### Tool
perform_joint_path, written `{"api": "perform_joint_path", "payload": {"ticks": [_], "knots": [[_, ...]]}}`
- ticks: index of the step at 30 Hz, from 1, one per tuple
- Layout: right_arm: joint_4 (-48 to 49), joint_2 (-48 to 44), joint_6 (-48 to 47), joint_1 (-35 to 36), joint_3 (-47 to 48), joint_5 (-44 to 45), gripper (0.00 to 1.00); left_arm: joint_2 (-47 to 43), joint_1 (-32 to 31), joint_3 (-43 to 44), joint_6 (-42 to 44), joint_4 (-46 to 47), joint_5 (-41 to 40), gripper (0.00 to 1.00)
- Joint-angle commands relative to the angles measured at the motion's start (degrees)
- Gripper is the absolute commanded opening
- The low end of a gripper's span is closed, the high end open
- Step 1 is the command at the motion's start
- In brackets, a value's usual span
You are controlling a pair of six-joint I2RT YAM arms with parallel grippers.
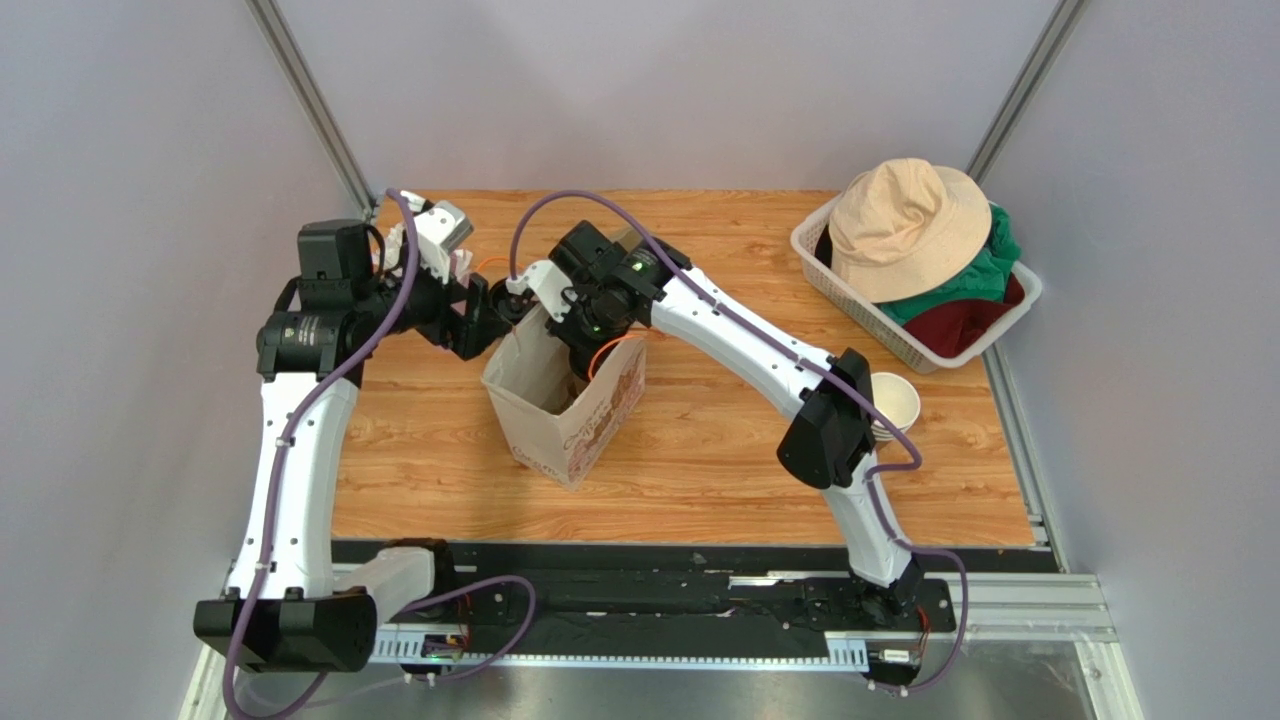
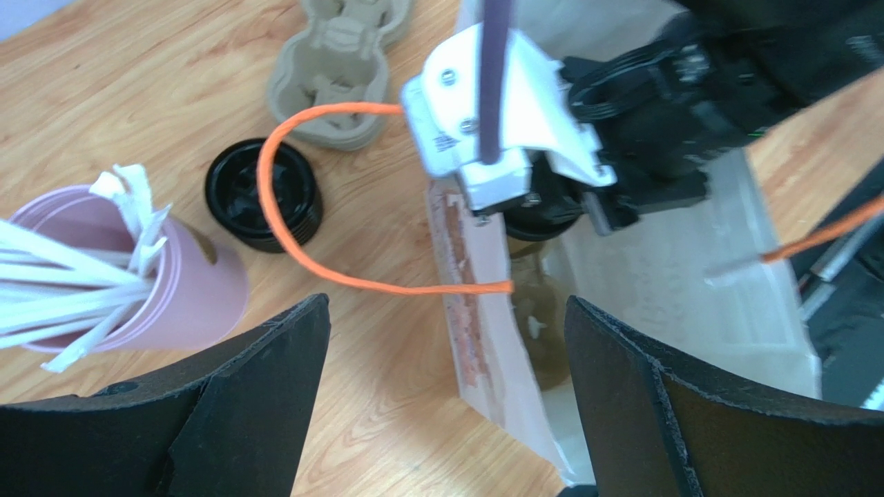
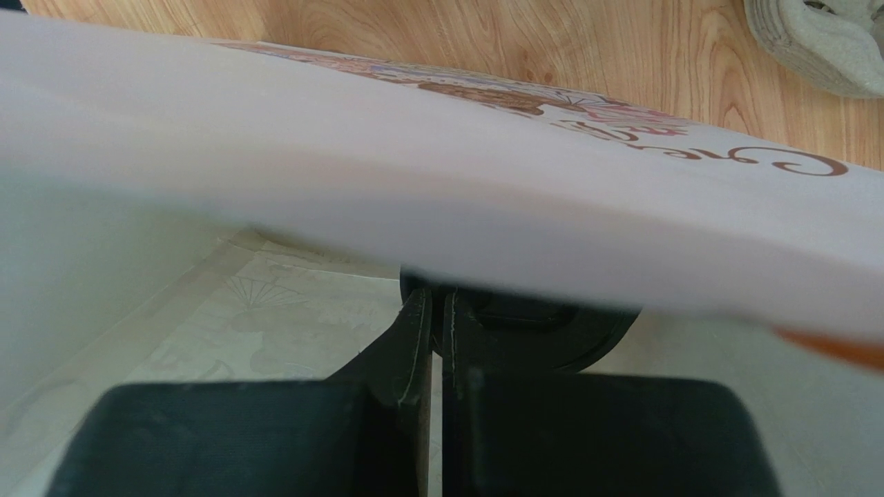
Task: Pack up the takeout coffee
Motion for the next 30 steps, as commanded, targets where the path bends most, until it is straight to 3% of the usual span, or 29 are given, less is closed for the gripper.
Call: {"api": "perform_joint_path", "payload": {"ticks": [1,12,30], "knots": [[1.74,-3.51,0.35,0.28,0.12,-0.79,0.00,0.78,-0.53,-1.13,-1.55,3.87,-6.52,0.92],[1.91,-3.51,0.17,0.19,-0.58,-0.88,0.00,2.37,-5.45,-1.57,-2.08,4.22,-2.83,0.92],[0.86,-4.03,-0.18,0.19,-1.02,-0.79,0.00,4.65,-7.83,-4.56,-6.65,10.28,-19.53,0.92]]}}
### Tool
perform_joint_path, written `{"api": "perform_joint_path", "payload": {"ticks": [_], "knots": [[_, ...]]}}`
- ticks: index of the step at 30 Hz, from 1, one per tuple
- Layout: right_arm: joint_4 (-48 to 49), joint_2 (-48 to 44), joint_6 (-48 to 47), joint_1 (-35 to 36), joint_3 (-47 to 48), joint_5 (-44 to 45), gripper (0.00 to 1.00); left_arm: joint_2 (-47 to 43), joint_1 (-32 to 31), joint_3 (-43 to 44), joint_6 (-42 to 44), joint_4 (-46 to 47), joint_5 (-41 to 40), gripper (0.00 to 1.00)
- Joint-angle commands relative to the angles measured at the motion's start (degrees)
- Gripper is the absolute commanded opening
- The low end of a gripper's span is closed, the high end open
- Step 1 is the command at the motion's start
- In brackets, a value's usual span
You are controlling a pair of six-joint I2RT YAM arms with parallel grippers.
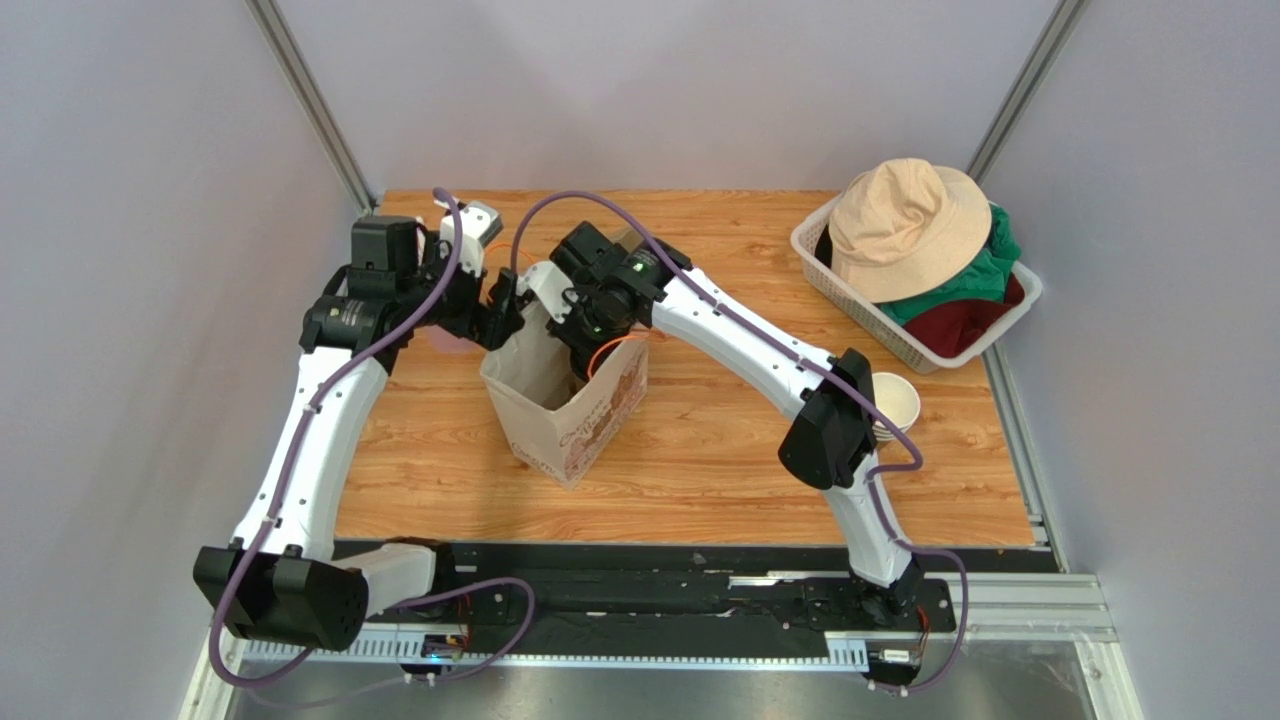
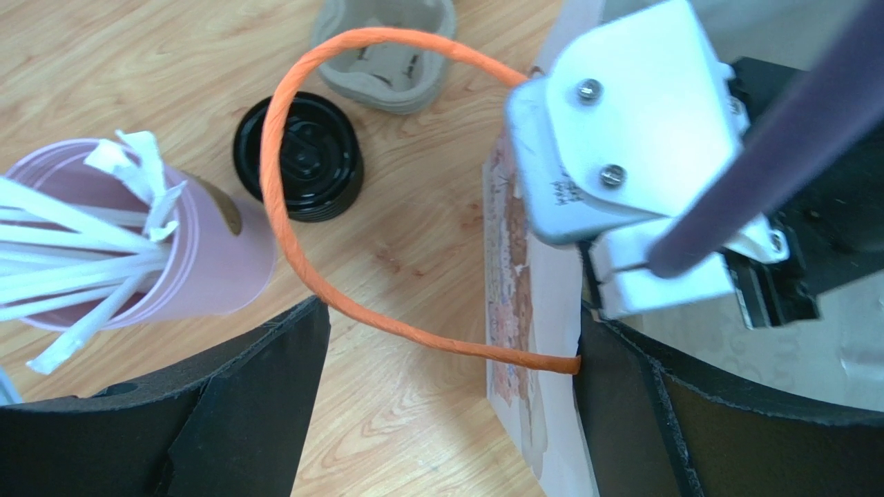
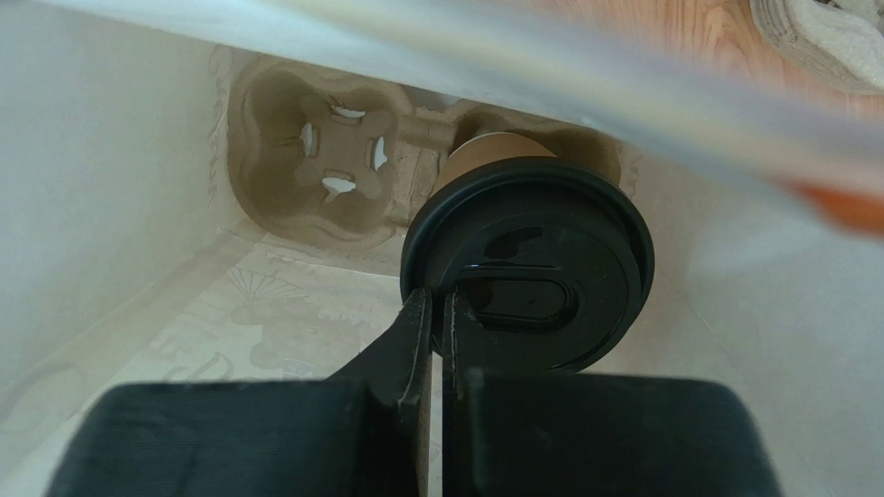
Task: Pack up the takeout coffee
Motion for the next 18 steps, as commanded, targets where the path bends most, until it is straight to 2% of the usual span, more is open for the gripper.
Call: {"api": "perform_joint_path", "payload": {"ticks": [1,12,18], "knots": [[0.71,-3.75,-0.33,0.28,-0.54,-0.53,0.00,-0.24,-0.33,-0.49,-2.58,3.81,-5.30,0.92],[-0.79,-4.19,-1.65,0.20,-1.60,0.35,0.00,-0.42,-0.33,-1.37,-4.60,5.05,-11.10,0.93],[-2.54,-3.66,-2.79,0.20,-1.25,0.53,0.00,-0.16,-0.33,-1.64,-4.96,5.22,-11.63,0.93]]}}
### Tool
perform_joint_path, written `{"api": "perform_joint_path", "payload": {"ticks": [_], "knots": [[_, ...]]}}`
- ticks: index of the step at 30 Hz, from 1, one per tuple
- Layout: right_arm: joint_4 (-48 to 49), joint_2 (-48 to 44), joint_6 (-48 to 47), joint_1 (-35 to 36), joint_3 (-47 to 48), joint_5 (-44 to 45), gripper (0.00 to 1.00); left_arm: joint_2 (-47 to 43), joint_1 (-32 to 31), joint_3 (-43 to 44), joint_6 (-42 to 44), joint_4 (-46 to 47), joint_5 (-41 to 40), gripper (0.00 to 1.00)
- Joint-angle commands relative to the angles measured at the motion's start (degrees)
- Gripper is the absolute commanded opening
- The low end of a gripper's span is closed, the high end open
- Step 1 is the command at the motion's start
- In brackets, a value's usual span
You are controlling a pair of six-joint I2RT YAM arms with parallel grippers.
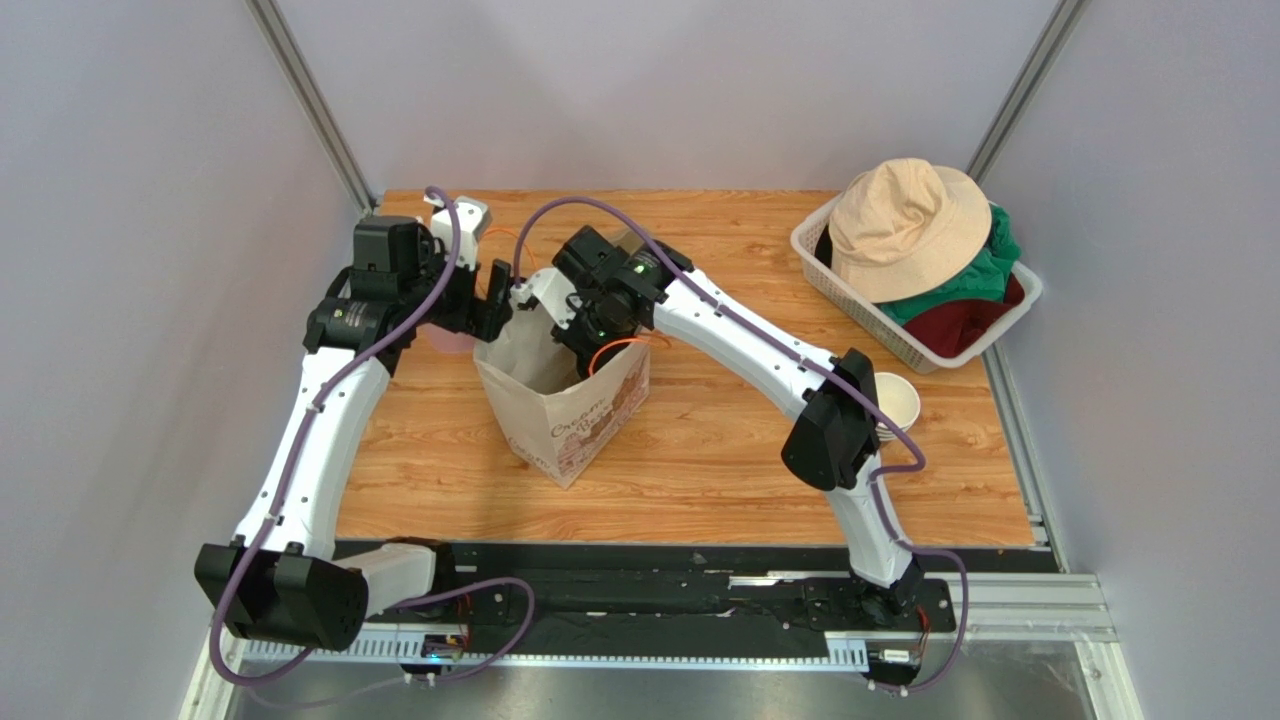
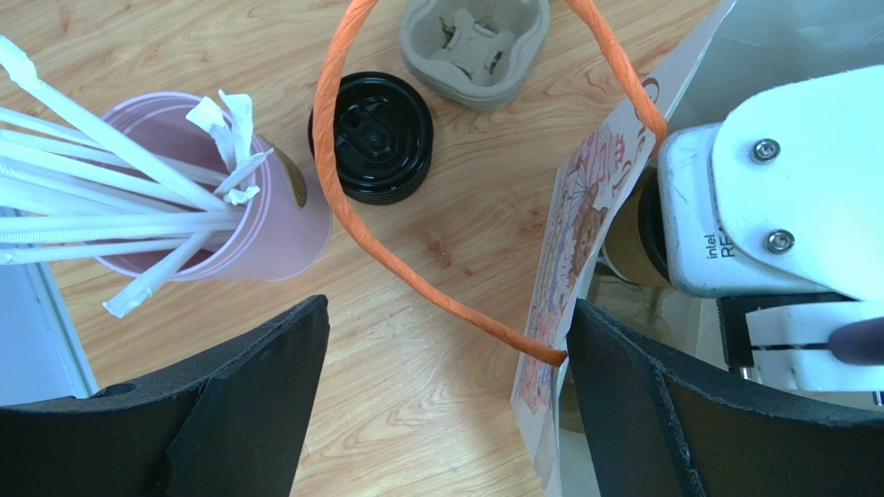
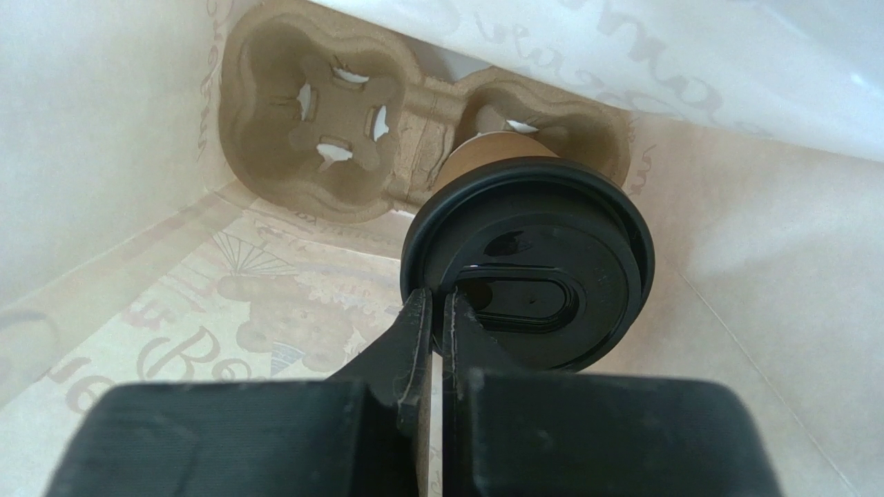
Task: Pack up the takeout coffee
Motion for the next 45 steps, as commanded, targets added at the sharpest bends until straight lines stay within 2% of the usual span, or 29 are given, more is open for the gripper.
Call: {"api": "perform_joint_path", "payload": {"ticks": [1,16,26,37,45], "knots": [[-1.80,-2.46,-1.81,0.28,0.59,0.31,0.00,-0.15,-0.33,-0.24,-1.26,1.86,-2.10,0.93],[-9.01,1.49,-4.01,0.46,4.45,1.36,0.00,-0.86,-0.33,-0.77,-1.70,2.38,-2.02,0.93],[-7.87,3.25,-4.18,0.46,1.65,2.33,0.00,-4.28,-0.33,-2.44,-1.53,3.70,3.60,0.93],[-7.69,3.96,-4.80,0.46,-0.02,4.97,0.00,-5.08,-0.33,-2.96,-1.53,3.79,3.43,0.93],[-7.52,4.75,-5.06,0.37,-2.92,1.46,0.00,-5.08,-0.33,-3.40,-1.44,3.88,3.52,0.93]]}}
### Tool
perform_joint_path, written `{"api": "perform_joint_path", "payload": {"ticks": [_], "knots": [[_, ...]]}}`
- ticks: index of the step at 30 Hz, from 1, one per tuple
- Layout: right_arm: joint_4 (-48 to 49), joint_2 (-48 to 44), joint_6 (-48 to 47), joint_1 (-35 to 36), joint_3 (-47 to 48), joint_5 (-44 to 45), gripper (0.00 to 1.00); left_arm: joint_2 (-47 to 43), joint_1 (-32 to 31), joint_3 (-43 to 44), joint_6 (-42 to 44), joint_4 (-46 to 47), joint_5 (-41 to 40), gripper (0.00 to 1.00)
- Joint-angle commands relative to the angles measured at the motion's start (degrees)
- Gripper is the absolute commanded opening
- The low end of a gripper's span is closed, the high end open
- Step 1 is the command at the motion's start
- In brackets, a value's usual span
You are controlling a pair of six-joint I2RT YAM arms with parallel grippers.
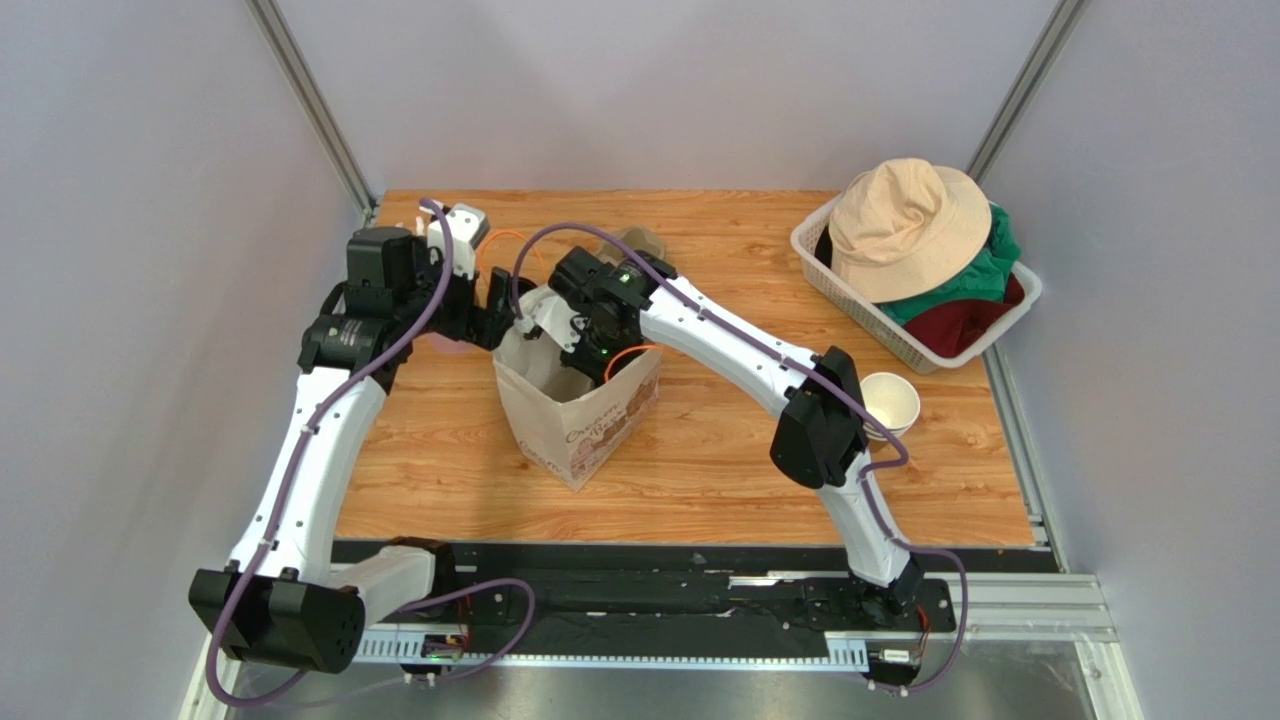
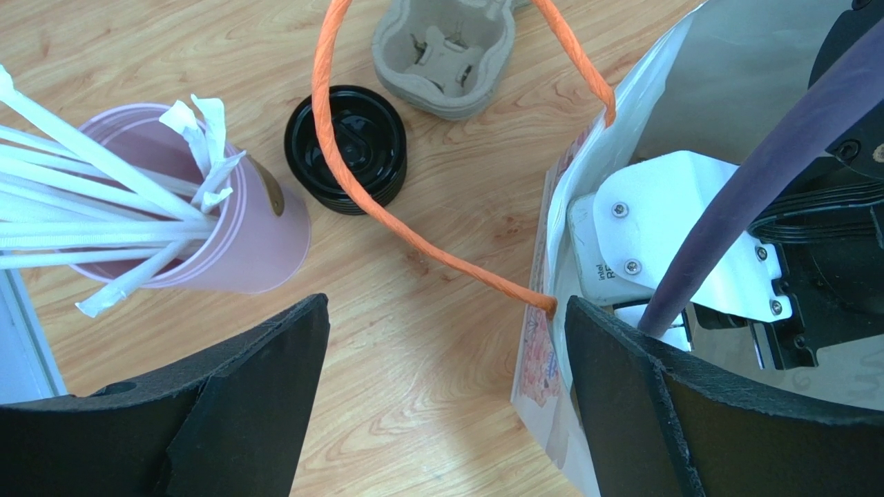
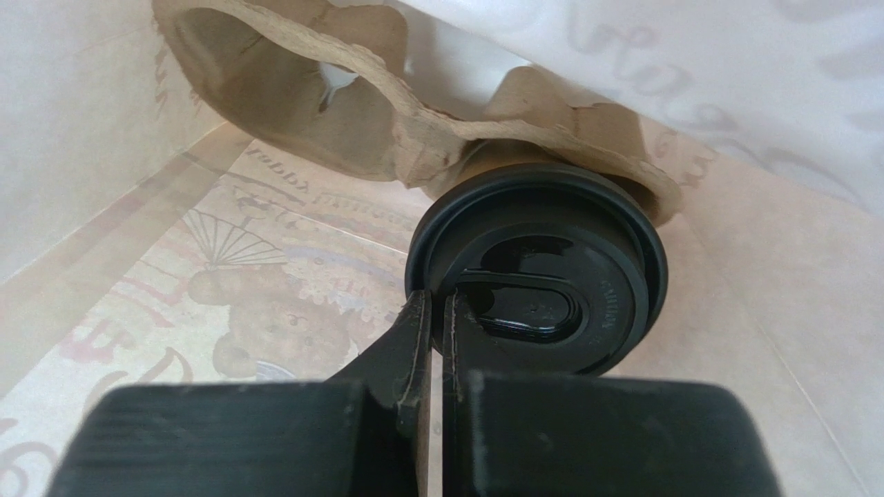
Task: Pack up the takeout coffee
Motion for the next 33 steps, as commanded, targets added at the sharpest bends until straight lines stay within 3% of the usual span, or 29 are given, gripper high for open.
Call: {"api": "perform_joint_path", "payload": {"ticks": [1,12,21,33], "knots": [[-0.79,1.69,-0.97,0.02,-3.08,-0.97,0.00,-1.25,-0.07,-0.45,-0.50,1.80,0.96,0.93],[0.45,1.43,-0.71,0.02,-3.88,-1.68,0.00,-1.34,-0.07,-0.72,-0.32,1.98,0.87,0.93],[1.06,-2.79,-1.59,0.02,-0.54,1.22,0.32,-1.34,-0.07,-0.80,-0.24,1.98,1.05,0.93],[1.06,-5.96,-1.50,0.02,2.37,2.01,0.48,-1.25,-0.07,-0.80,-0.23,1.98,1.23,0.93]]}}
